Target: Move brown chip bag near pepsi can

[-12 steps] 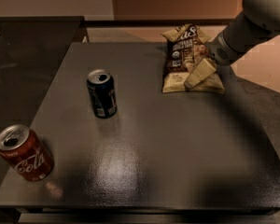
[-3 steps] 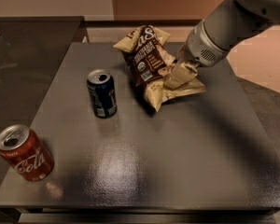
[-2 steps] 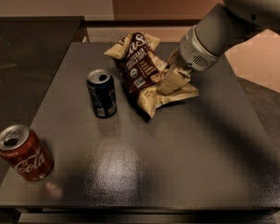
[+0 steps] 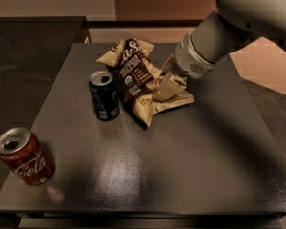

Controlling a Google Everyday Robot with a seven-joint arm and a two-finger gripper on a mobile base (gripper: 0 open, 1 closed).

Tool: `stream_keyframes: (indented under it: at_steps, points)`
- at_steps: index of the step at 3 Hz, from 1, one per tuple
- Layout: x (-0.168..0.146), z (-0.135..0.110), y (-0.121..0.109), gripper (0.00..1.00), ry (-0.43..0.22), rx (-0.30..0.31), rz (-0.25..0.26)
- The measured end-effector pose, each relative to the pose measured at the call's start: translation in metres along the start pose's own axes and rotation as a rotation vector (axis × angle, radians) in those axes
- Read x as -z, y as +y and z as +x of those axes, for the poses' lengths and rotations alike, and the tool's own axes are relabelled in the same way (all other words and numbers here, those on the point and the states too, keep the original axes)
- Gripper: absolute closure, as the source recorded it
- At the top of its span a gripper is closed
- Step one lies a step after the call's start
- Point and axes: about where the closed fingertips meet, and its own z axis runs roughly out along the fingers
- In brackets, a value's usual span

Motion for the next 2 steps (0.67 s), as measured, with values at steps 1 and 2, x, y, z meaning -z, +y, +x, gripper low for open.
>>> stream_keyframes:
  at_steps: [1, 2]
  points:
    - [-0.0048, -0.0004, -0.0002, 0.60, -0.010, 0.010, 0.001]
    - [-0.0077, -0.0007, -0.0003, 0.36, -0.016, 0.016, 0.002]
